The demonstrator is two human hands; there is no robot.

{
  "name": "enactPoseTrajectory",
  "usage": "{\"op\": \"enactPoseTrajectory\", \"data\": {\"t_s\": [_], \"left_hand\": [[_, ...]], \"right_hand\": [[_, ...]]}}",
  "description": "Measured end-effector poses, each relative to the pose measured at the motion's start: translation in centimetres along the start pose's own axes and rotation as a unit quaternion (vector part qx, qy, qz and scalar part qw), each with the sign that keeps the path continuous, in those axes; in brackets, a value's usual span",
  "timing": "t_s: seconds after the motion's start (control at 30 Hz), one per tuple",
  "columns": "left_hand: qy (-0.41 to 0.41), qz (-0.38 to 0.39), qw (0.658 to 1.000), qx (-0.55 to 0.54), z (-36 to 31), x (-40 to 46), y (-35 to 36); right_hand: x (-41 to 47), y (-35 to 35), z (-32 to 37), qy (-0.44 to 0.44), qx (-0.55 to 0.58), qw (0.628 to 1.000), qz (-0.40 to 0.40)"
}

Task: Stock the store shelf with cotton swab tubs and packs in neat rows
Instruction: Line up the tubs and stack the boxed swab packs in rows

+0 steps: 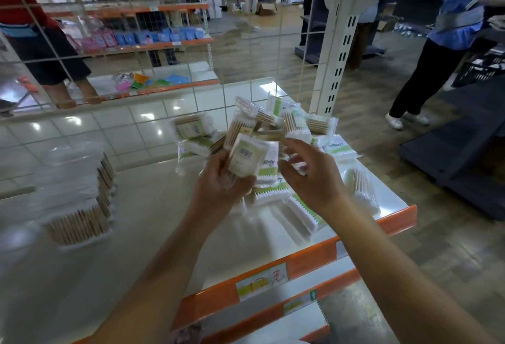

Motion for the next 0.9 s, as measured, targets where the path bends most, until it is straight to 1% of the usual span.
{"op": "enactPoseTrajectory", "data": {"t_s": [0.07, 0.17, 0.27, 0.33, 0.47, 0.57, 0.63, 0.7, 0.73, 0.8, 0.87, 0.9], "left_hand": [[-0.013, -0.001, 0.998, -0.067, -0.2, -0.2, -0.2], [-0.014, 0.01, 0.988, -0.155, -0.9, -0.5, -0.2], [0.001, 0.026, 0.982, -0.189, -1.5, -0.9, -0.4], [0.005, 0.032, 0.978, -0.204, -1.6, -1.1, -0.7], [-0.001, 0.035, 0.976, -0.214, -1.6, -1.4, -1.6], [-0.002, 0.025, 0.975, -0.22, -1.6, -1.5, -2.5], [0.002, -0.003, 0.973, -0.231, -1.8, -1.3, -3.5], [0.005, -0.04, 0.97, -0.238, -2.2, -0.9, -4.9], [0.01, -0.061, 0.97, -0.237, -2.3, -0.7, -5.6], [0.031, -0.093, 0.969, -0.227, -2.9, -0.3, -6.8], [0.053, -0.104, 0.97, -0.213, -3.7, 0.1, -7.5], [0.058, -0.103, 0.972, -0.203, -4.1, 0.3, -7.6]], "right_hand": [[0.0, 0.5, 0.8, 0.01, 0.086, 0.996, 0.024], [0.0, 1.6, 1.8, 0.018, 0.202, 0.975, 0.086], [-0.3, 2.3, 3.2, 0.0, 0.307, 0.942, 0.135], [-0.5, 2.6, 3.9, -0.014, 0.34, 0.928, 0.149], [-0.5, 3.5, 4.5, -0.024, 0.329, 0.934, 0.136], [-0.5, 3.8, 4.8, -0.031, 0.35, 0.927, 0.129], [-0.6, 4.0, 4.6, -0.028, 0.369, 0.92, 0.13], [-0.6, 4.3, 4.2, -0.006, 0.369, 0.918, 0.144], [-0.6, 4.6, 4.0, 0.01, 0.35, 0.922, 0.164], [-1.0, 5.4, 3.6, 0.047, 0.278, 0.93, 0.235], [-1.8, 6.2, 3.4, 0.06, 0.174, 0.936, 0.302], [-2.1, 6.4, 3.4, 0.057, 0.133, 0.938, 0.315]]}}
Point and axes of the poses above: each hand's wrist, its own x-axis towards the middle knuckle, its own y-axis out of the palm, z = x × y, the point moved 6 cm from there along x, towards the middle knuckle, and after that the axes turned 13 degrees about y, right-handed, at the moved point
